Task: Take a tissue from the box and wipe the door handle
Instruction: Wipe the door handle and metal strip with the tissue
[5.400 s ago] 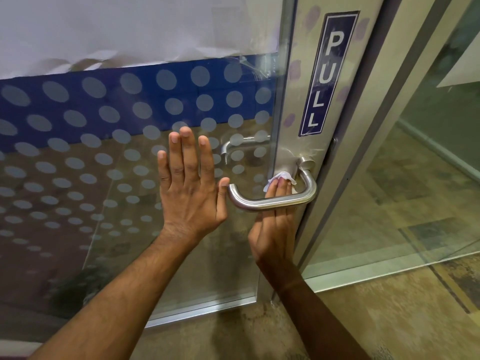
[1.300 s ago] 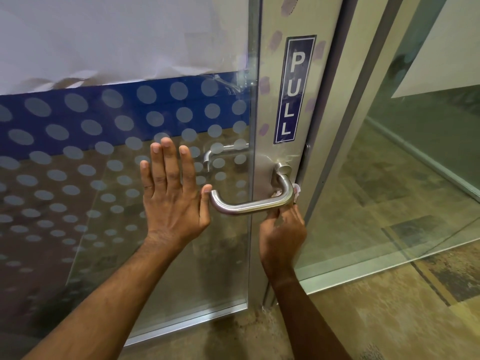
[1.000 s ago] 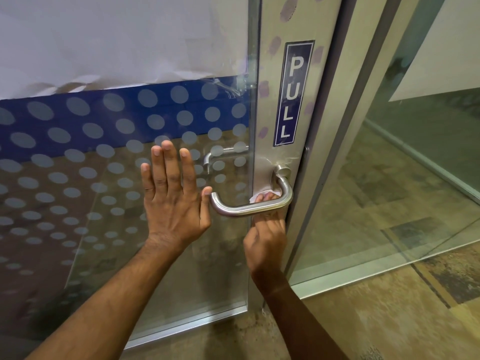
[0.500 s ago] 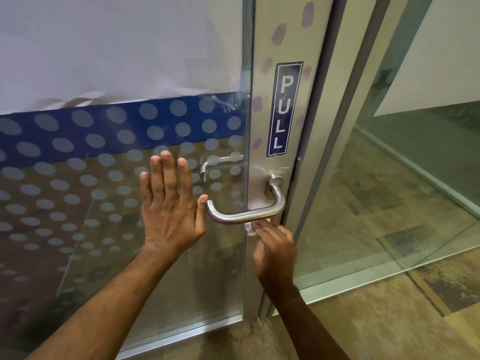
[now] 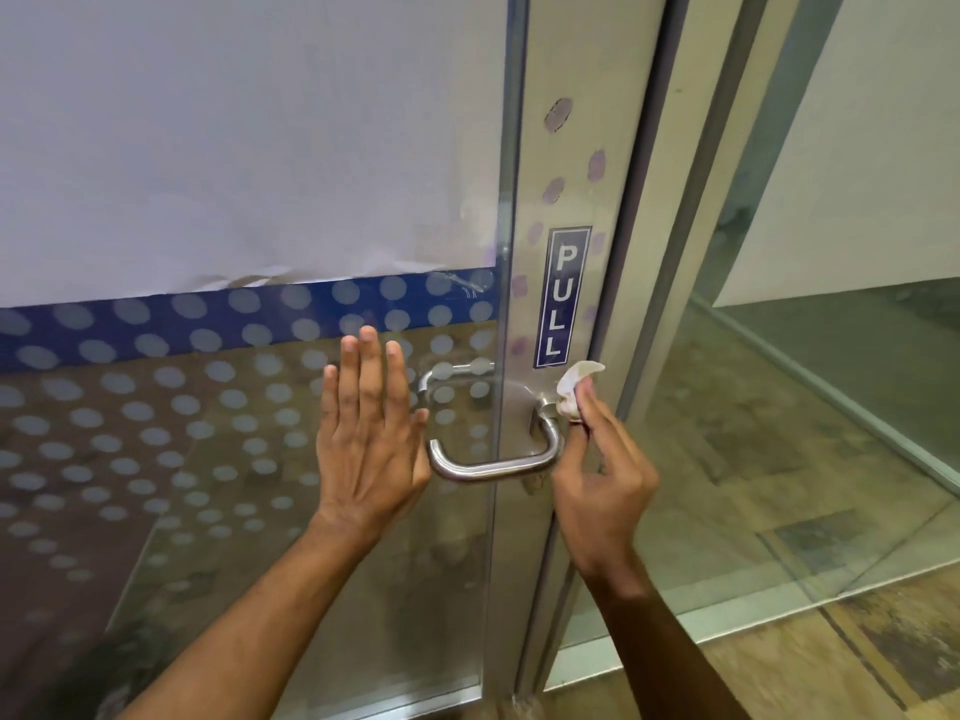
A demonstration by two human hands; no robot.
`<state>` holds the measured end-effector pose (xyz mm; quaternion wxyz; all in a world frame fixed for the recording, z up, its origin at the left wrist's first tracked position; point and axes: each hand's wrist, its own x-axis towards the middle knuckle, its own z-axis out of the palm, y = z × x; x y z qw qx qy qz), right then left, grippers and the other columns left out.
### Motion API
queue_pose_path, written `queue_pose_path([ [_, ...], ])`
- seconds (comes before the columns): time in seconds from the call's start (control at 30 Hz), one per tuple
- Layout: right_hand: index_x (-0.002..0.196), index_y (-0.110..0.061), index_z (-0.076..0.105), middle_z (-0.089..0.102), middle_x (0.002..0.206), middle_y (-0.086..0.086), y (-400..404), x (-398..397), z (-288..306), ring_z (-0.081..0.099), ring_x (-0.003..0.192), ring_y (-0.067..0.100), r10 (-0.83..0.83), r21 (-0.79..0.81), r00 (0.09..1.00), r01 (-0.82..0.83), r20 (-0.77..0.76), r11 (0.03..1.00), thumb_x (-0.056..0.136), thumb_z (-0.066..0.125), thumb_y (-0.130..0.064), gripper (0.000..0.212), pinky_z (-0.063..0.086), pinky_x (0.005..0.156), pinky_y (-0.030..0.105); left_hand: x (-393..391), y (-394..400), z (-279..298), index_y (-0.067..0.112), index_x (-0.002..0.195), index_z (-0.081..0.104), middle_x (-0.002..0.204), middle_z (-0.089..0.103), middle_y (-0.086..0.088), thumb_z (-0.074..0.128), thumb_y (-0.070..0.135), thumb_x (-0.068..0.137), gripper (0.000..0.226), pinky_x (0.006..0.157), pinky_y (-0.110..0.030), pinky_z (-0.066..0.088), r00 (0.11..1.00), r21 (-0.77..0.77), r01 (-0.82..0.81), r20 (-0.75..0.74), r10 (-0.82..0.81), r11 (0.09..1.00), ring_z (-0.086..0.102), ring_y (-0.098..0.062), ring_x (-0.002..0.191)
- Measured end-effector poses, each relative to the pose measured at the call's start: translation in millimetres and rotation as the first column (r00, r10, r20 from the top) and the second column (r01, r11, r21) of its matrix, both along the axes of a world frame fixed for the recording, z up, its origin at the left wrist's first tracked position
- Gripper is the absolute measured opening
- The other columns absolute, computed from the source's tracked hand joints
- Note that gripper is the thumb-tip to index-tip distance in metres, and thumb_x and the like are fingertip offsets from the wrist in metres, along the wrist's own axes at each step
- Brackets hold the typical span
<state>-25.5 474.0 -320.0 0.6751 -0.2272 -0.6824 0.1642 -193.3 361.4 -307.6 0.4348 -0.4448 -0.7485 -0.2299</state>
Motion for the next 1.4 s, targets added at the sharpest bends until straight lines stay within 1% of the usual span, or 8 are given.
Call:
queue_pose_path([
  [0.2,0.121,0.004,0.062,0.064,0.123,0.016,4.0,-18.4,32.9,0.062,0.115,0.024,-0.022,0.146,0.987,-0.002,0.158,0.989,0.086,0.056,0.01,0.037,0.05,0.1,0.033,-3.2,10.8,37.7,-0.002,0.154,0.012,0.161,0.006,-0.025,0.055,0.039,0.091,0.087,0.126,-0.043,-0.003,0.998,-0.002,0.037,-0.043,-0.037,0.999,-0.016,-0.025,0.153],
  [0.4,0.121,0.006,0.062,0.064,0.123,0.02,12.2,-33.1,55.3,0.059,0.117,0.028,-0.06,0.207,0.994,0.039,0.096,0.978,0.09,0.051,0.004,0.033,0.048,0.102,0.035,-11.5,24.3,67.4,-0.001,0.155,0.01,0.16,0.004,-0.025,0.052,0.043,0.091,0.088,0.125,-0.042,-0.008,0.996,0.039,0.019,-0.086,-0.015,0.999,-0.02,-0.025,0.152],
  [0.6,0.128,0.005,0.057,0.055,0.135,0.018,11.1,-38.8,33.5,0.05,0.13,0.028,-0.15,0.33,0.915,0.02,0.375,0.944,0.085,0.046,0.008,0.045,0.039,0.111,0.039,-13.7,28.2,64.0,0.002,0.156,-0.001,0.163,0.001,-0.022,0.047,0.046,0.093,0.091,0.125,-0.043,-0.009,0.992,0.038,-0.009,-0.127,0.014,0.999,-0.018,-0.025,0.153],
  [0.77,0.121,-0.001,0.066,0.065,0.125,0.013,13.9,-30.8,28.8,0.062,0.117,0.024,-0.176,0.356,0.877,0.006,0.446,0.934,0.073,0.06,0.01,0.05,0.049,0.101,0.039,-15.0,30.5,63.8,0.005,0.156,-0.009,0.162,-0.027,-0.009,0.042,0.048,0.094,0.09,0.124,-0.043,-0.011,0.989,0.041,-0.003,-0.148,0.009,0.999,-0.02,-0.025,0.152],
  [1.07,0.118,0.0,0.068,0.066,0.122,0.015,6.2,-34.5,45.3,0.065,0.112,0.024,-0.223,0.349,0.857,0.054,0.465,0.936,0.073,0.064,0.01,0.046,0.056,0.086,0.034,-14.7,29.5,62.9,0.005,0.156,-0.008,0.163,-0.026,-0.01,0.042,0.048,0.094,0.091,0.125,-0.043,-0.01,0.99,0.029,-0.007,-0.143,0.011,1.0,-0.019,-0.026,0.153],
  [1.23,0.106,-0.006,0.075,0.073,0.109,0.008,7.4,-19.1,46.6,0.071,0.099,0.02,-0.175,0.317,0.776,-0.034,0.606,0.948,0.066,0.071,0.004,0.041,0.058,0.083,0.033,-13.6,30.0,64.3,0.003,0.155,-0.005,0.162,-0.028,-0.008,0.042,0.047,0.094,0.088,0.124,-0.042,-0.01,0.992,0.029,-0.004,-0.128,0.007,1.0,-0.02,-0.026,0.152],
  [1.3,0.095,-0.009,0.079,0.075,0.102,0.004,9.7,-8.3,46.1,0.073,0.089,0.019,-0.06,0.211,0.815,-0.078,0.576,0.974,0.058,0.075,0.009,0.042,0.061,0.076,0.032,-13.5,29.4,64.4,0.003,0.154,-0.004,0.162,-0.029,-0.008,0.043,0.047,0.094,0.088,0.124,-0.042,-0.011,0.992,0.024,-0.009,-0.124,0.012,1.0,-0.02,-0.025,0.152],
  [1.4,0.098,-0.005,0.076,0.073,0.105,0.006,12.9,11.1,46.1,0.071,0.096,0.013,0.059,0.053,0.953,-0.078,0.297,0.996,0.071,0.07,0.013,0.033,0.057,0.087,0.026,-14.7,29.9,63.8,0.003,0.154,-0.004,0.162,-0.029,-0.008,0.043,0.047,0.093,0.088,0.124,-0.042,-0.011,0.992,0.018,-0.017,-0.125,0.019,1.0,-0.021,-0.025,0.152],
])
